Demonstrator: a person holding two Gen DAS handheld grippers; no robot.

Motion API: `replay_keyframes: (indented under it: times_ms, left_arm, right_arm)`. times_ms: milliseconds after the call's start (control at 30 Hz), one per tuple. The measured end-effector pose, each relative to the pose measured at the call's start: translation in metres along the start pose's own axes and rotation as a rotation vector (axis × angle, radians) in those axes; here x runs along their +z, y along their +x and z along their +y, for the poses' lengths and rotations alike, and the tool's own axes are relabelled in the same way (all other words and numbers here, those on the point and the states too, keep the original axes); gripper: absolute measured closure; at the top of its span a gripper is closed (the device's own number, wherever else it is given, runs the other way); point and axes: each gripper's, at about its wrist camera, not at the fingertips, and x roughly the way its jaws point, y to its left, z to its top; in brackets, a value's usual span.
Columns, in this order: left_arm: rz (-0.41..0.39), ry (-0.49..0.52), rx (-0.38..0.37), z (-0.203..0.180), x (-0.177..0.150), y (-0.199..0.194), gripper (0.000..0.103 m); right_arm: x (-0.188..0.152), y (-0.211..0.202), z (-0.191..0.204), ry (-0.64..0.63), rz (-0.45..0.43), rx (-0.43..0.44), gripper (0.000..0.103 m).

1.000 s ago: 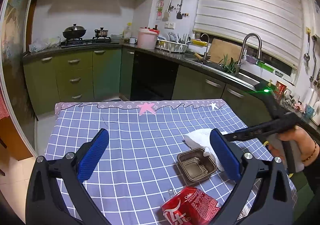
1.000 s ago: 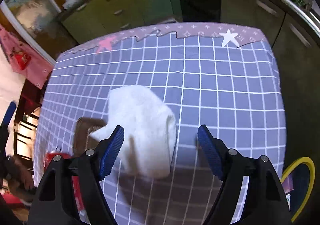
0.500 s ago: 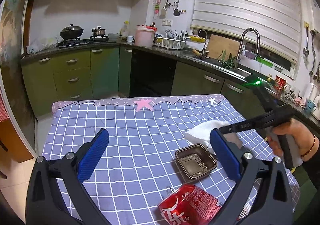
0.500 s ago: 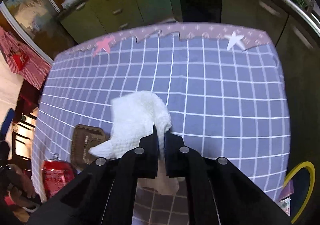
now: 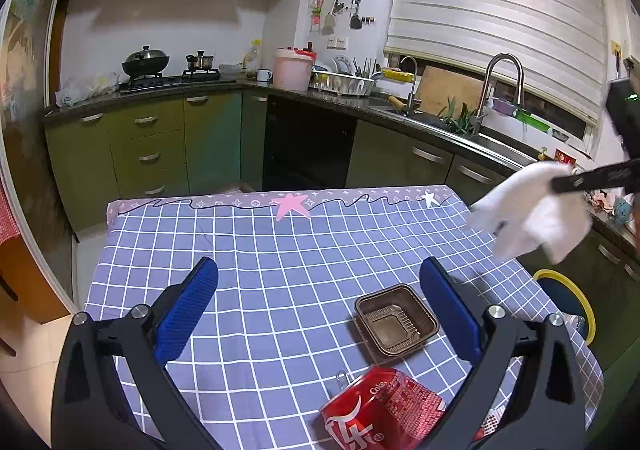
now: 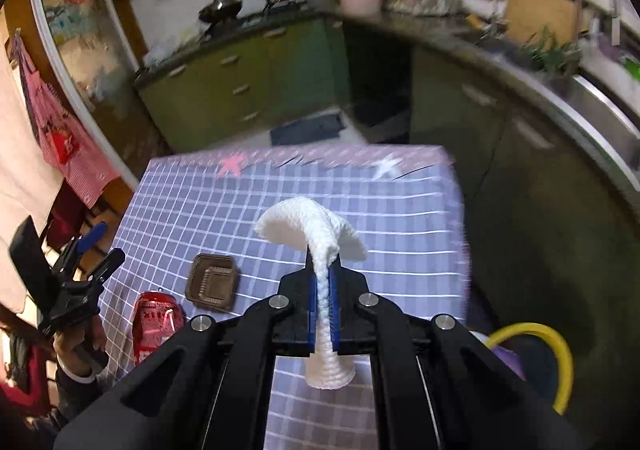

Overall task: Collect trash
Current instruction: 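Carry the tissue over the bin and open the right gripper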

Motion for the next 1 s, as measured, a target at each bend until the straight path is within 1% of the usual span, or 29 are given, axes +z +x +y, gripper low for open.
replay_keyframes:
  times_ms: [33, 167, 233, 300, 433, 533, 700, 733, 767, 800, 833, 933, 1000]
  left_arm:
    - [-0.004, 0.001, 0.001, 0.0, 0.0, -0.001, 0.007]
    - [-0.007, -0.002, -0.002, 0.0, 0.0, -0.002, 0.007]
    - [-0.004, -0.001, -0.001, 0.001, 0.0, -0.001, 0.007]
    - [0.0, 0.003, 0.001, -0.001, 0.0, 0.0, 0.007]
    - [0.01, 0.015, 0.005, -0.004, -0.002, 0.003, 0.007]
    - [0.018, 0.024, 0.003, -0.009, -0.002, 0.005, 0.007]
    - [0.023, 0.031, 0.0, -0.012, -0.003, 0.005, 0.007]
    - [0.023, 0.031, -0.003, -0.012, -0.003, 0.005, 0.007]
    - [0.024, 0.031, -0.006, -0.012, -0.003, 0.005, 0.007]
    - [0.024, 0.029, -0.009, -0.012, -0.003, 0.005, 0.007]
    - [0.026, 0.024, -0.017, -0.012, -0.002, 0.005, 0.007]
    - [0.033, 0.019, -0.03, -0.012, -0.003, 0.005, 0.007]
    - [0.045, 0.019, -0.048, -0.014, -0.003, 0.006, 0.007]
  right_arm:
    - [-0.001, -0.011, -0.005, 0.007, -0.012, -0.012, 0.097]
    - [-0.014, -0.062, -0.044, 0.059, -0.056, -0.115, 0.097]
    - [-0.023, -0.076, -0.067, 0.093, -0.05, -0.158, 0.097]
    - [-0.04, -0.089, -0.093, 0.134, -0.035, -0.212, 0.097]
    - [-0.067, -0.092, -0.13, 0.191, -0.002, -0.286, 0.097]
    - [-0.09, -0.084, -0.161, 0.249, 0.036, -0.336, 0.097]
    - [-0.126, -0.051, -0.215, 0.353, 0.132, -0.374, 0.095]
    - [-0.131, -0.045, -0.222, 0.364, 0.142, -0.384, 0.089]
    - [-0.139, -0.039, -0.23, 0.38, 0.154, -0.402, 0.075]
    - [-0.142, -0.035, -0.235, 0.394, 0.157, -0.415, 0.068]
    - [-0.146, -0.035, -0.241, 0.41, 0.151, -0.425, 0.065]
    - [-0.151, -0.044, -0.241, 0.427, 0.127, -0.416, 0.064]
    - [-0.154, -0.056, -0.232, 0.419, 0.099, -0.394, 0.056]
